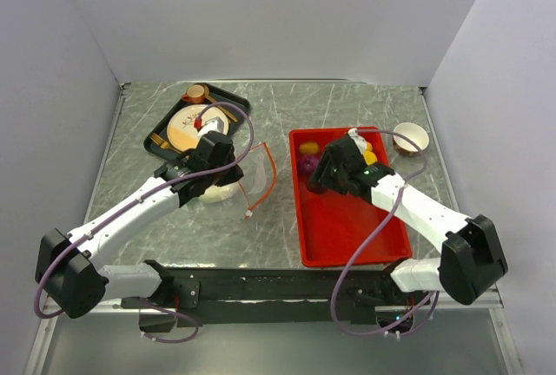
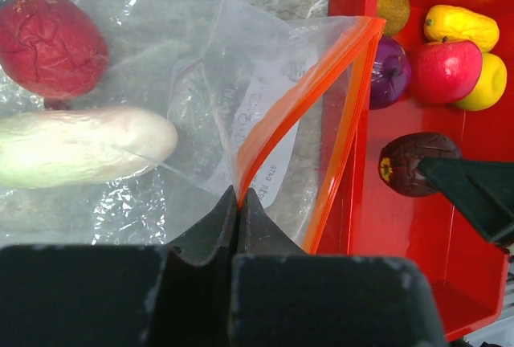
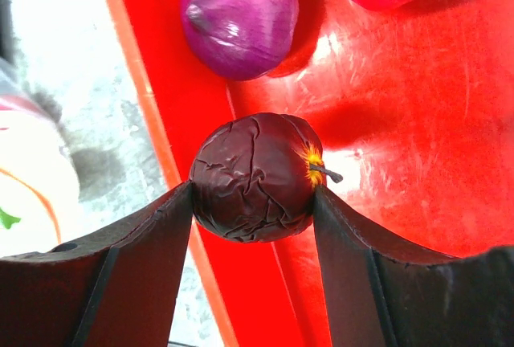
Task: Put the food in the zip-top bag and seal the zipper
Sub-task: Pick up the fake fruit from the bin.
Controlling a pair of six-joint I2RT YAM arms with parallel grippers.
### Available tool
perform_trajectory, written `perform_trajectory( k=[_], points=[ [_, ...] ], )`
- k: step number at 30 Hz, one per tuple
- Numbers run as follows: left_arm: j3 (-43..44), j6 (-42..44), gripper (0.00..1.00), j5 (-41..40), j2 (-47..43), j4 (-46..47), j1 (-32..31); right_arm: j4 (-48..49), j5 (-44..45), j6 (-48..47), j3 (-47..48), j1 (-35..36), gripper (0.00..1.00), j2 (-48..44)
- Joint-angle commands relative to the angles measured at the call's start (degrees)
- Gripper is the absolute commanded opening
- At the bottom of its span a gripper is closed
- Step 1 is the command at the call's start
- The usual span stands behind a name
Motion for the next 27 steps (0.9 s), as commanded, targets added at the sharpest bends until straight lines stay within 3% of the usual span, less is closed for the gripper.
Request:
perform_trajectory(
  k=[1,12,27],
  points=[
    [0.01,1.22,0.01,1.15,-1.75,3.18,-0.01,-0.54,0.9,-1.95,3.24,-0.35,0.23,-4.03],
    [-0.43,0.7,0.01,0.53,-1.4,2.91,-0.01,5.43,-8.24,-2.83,3.95,1.84,0.22,-6.05],
    [0.45,1.48,0.01,2.73,0.45,3.35,-0.01,10.0,-11.93,-4.15,10.19,10.11,0.22,-0.44]
  ],
)
